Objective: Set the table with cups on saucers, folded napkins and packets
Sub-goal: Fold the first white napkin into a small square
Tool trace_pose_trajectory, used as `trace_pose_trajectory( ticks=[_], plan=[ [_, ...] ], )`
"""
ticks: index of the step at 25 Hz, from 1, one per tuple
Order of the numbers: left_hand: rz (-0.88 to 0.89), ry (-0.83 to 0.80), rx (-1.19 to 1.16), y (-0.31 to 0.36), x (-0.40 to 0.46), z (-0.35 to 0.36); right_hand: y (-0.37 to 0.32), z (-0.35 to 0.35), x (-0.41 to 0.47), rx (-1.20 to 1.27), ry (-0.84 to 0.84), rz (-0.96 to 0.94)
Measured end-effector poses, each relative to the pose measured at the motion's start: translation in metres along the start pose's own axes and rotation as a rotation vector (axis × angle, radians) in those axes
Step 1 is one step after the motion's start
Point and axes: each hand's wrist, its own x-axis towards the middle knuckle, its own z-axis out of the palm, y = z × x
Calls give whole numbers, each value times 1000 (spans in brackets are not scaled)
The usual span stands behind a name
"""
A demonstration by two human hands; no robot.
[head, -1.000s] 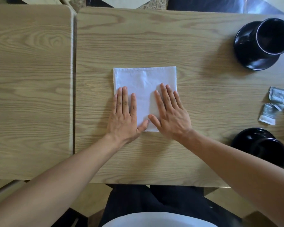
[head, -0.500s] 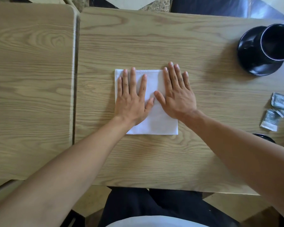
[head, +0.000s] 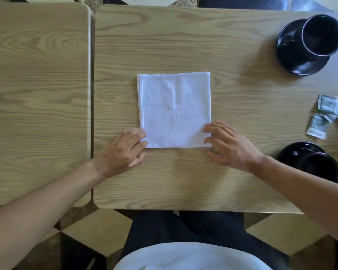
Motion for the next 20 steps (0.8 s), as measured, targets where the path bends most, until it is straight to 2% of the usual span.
trace_pose_trajectory(
  ticks=[4,8,11,13,14,17,20],
  plan=[
    [11,83,84,-5,1,-1,8,-8,2,-81,18,-90],
    [-14,133,37,-5,9,-3,6,-14,11,-100,60,-121],
    [-179,155,-221,0,17,-5,-1,-16,20,20,49,63],
    [-467,189,-474,5,23,-10,-9,-18,23,173,59,226],
    [-602,226,-526,8,27,-12,-13,-18,25,229,91,326],
    [-810,349,-463,10,48,-16,-22,-16,40,274,246,663],
    [-961,406,-364,-4,81,-13,-11,-14,74,249,329,860]
  ],
)
